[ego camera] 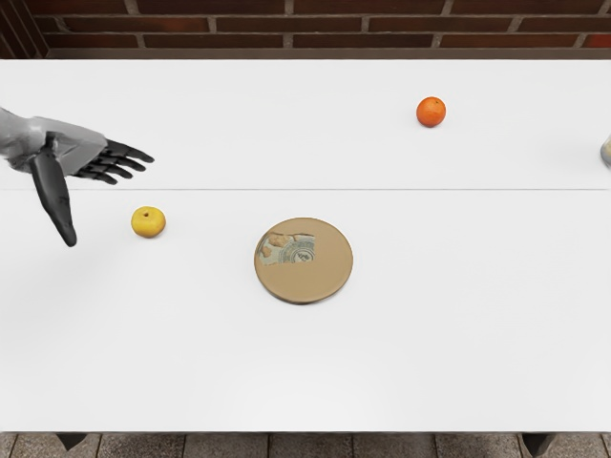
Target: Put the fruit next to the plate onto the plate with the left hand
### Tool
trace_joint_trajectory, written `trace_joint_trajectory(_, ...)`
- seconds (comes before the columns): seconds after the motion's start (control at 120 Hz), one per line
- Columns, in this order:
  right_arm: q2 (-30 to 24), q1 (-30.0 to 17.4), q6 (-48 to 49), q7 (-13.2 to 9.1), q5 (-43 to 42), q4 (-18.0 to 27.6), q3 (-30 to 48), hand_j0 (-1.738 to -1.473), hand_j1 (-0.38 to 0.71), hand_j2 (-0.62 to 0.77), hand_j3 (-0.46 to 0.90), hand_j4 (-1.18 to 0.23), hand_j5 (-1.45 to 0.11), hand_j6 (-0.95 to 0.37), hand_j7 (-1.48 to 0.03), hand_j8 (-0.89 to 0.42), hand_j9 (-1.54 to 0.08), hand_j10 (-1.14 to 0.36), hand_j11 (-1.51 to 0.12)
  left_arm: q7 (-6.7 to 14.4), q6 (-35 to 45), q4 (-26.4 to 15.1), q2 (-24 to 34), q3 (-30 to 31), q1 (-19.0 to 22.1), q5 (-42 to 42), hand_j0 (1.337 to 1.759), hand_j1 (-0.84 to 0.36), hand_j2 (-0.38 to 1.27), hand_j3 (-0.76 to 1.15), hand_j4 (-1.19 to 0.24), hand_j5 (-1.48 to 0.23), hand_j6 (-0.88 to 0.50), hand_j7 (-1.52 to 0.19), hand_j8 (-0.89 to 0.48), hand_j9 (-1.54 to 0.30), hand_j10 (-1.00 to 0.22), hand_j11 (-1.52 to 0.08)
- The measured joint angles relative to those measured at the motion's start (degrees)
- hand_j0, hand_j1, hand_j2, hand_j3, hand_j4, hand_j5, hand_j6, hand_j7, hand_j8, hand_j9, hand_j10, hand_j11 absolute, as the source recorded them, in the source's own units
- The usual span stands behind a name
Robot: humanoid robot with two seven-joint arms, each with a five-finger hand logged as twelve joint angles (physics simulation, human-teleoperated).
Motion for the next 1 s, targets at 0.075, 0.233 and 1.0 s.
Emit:
trace_joint_trajectory(0.075, 0.0, 0.0, 0.0, 0.0, 0.0, 0.0, 0.0, -1.658, -0.34, 0.0, 0.0, -0.01, -0.01, -0.01, -0.01, -0.01, -0.01, -0.01, -0.01, 5.0, 9.6, -4.4, -1.3, -0.3, -0.9, -0.4, 1.658, 0.34, 0.0, 0.0, -0.01, -0.01, -0.01, -0.01, -0.01, -0.01, -0.01, -0.01)
trace_joint_trajectory(0.233, 0.0, 0.0, 0.0, 0.0, 0.0, 0.0, 0.0, -1.658, -0.34, 0.0, 0.0, -0.01, -0.01, -0.01, -0.01, -0.01, -0.01, -0.01, -0.01, 14.9, 28.7, -13.1, -2.0, -0.9, -4.9, -1.1, 1.658, 0.34, 0.0, 0.0, -0.01, -0.01, -0.01, -0.01, -0.01, -0.01, -0.01, -0.01)
trace_joint_trajectory(1.0, 0.0, 0.0, 0.0, 0.0, 0.0, 0.0, 0.0, -1.658, -0.34, 0.0, 0.0, -0.01, -0.01, -0.01, -0.01, -0.01, -0.01, -0.01, -0.01, 29.6, 61.9, -18.9, -13.3, -11.0, 9.2, 2.5, 1.658, 0.34, 0.0, 0.0, -0.01, -0.01, -0.01, -0.01, -0.01, -0.01, -0.01, -0.01)
